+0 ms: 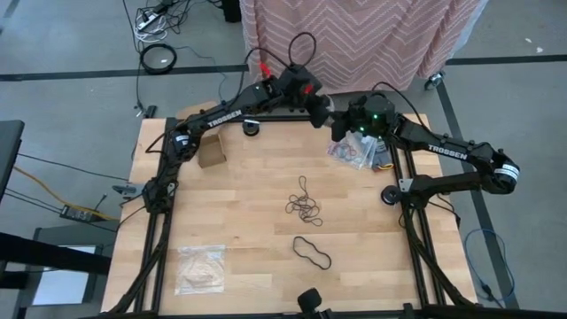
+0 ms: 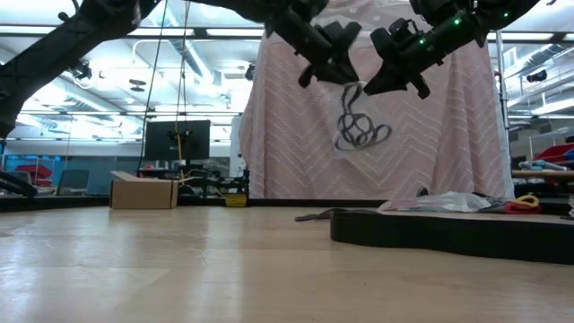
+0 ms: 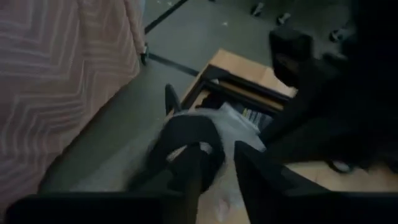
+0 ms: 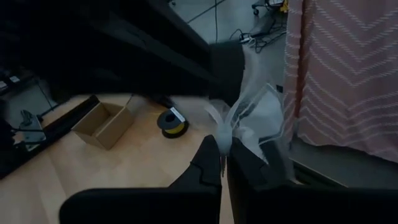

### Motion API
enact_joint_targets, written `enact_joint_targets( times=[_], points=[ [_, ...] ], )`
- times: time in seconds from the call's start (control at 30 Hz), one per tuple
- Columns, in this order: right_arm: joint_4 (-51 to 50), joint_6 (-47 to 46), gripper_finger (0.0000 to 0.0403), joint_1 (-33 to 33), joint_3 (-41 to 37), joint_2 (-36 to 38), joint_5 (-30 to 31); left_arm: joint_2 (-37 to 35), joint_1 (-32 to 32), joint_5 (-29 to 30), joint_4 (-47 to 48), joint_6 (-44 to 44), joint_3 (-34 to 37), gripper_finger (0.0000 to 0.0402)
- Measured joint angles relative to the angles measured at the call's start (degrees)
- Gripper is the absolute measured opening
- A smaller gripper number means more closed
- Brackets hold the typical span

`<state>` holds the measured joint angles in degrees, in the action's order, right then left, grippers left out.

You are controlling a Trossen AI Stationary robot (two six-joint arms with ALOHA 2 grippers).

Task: Sort rubber bands
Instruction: Put the black rubber band into the transparent zip bag

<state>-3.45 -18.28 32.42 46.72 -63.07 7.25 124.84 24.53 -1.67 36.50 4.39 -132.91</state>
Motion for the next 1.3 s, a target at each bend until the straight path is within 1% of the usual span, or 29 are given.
enact_joint_targets(
  times=[0.17, 0.27, 0.33, 0.47, 0.53, 0.6, 0.67, 0.73, 0.77, 0.8, 0.87, 0.93, 0.97, 1.0, 1.07, 1.13, 1.23, 1.3],
  points=[
    [0.7, 0.0, 0.0001, 0.0, 0.0, 0.0, -0.1, -1.6, 0.0, 0.0, 4.2, -4.4, -1.2, 0.0175],
    [1.5, 0.0, 0.0001, 0.0, 0.0, 0.0, -2.5, -1.6, 0.0, -0.1, 7.8, -4.6, -2.0, 0.0203],
    [1.7, 0.1, 0.0001, 0.0, 0.0, 0.0, -4.7, -2.4, 0.1, -0.6, 11.7, -5.9, -1.9, 0.0214],
    [-1.5, 1.9, 0.0001, -0.6, 0.0, 0.9, -12.0, -4.4, -0.3, -4.2, 26.0, -12.0, -2.1, 0.0216],
    [-5.1, 3.3, 0.0001, -1.3, 0.0, 2.1, -15.7, -5.1, -1.2, -6.7, 34.9, -15.5, -2.1, 0.0211],
    [-10.0, 6.4, 0.0001, -2.6, 0.0, 3.5, -19.9, -5.5, -2.2, -9.3, 41.9, -18.8, -2.1, 0.0204],
    [-15.7, 9.6, 0.0001, -4.7, 0.0, 5.1, -23.7, -5.6, -3.4, -13.2, 49.1, -22.0, -2.1, 0.0197],
    [-22.6, 11.7, 0.0001, -7.2, 0.0, 6.9, -25.3, -5.6, -4.9, -18.4, 54.0, -25.5, -1.4, 0.0190],
    [-26.2, 12.0, 0.0001, -8.5, 0.0, 7.7, -25.0, -5.8, -6.1, -20.8, 53.6, -26.7, 0.2, 0.0187],
    [-29.3, 11.9, 0.0001, -9.8, 0.0, 8.5, -23.0, -6.1, -7.3, -23.2, 53.1, -27.4, 2.0, 0.0184],
    [-34.1, 7.5, 0.0001, -12.1, 0.0, 9.7, -15.0, -6.4, -10.5, -26.9, 53.2, -30.1, 6.1, 0.0177],
    [-33.5, 2.3, 0.0001, -13.9, -0.3, 11.1, -7.7, -6.5, -13.8, -27.8, 50.0, -31.7, 11.2, 0.0171],
    [-31.6, 1.0, 0.0001, -14.5, -0.8, 12.1, -5.6, -6.5, -15.4, -27.8, 48.3, -32.3, 14.1, 0.0167],
    [-28.8, 0.3, 0.0001, -15.2, -1.5, 13.0, -4.8, -6.6, -16.9, -27.6, 45.6, -32.5, 17.2, 0.0164],
    [-21.8, -0.6, 0.0001, -15.8, -3.4, 14.4, -4.8, -6.5, -19.7, -27.2, 37.2, -32.4, 23.5, 0.0158],
    [-17.9, -1.8, 0.0001, -16.0, -5.5, 15.6, -5.0, -6.5, -22.1, -26.5, 26.9, -29.3, 29.6, 0.0154],
    [-15.7, -3.2, 0.0001, -16.2, -7.8, 16.7, -5.1, -6.4, -24.9, -27.0, 12.2, -20.4, 35.8, 0.0148],
    [-15.0, -4.0, 0.0001, -16.3, -9.2, 17.3, -5.5, -6.4, -26.6, -26.1, 5.2, -18.2, 38.1, 0.0146]
  ],
)
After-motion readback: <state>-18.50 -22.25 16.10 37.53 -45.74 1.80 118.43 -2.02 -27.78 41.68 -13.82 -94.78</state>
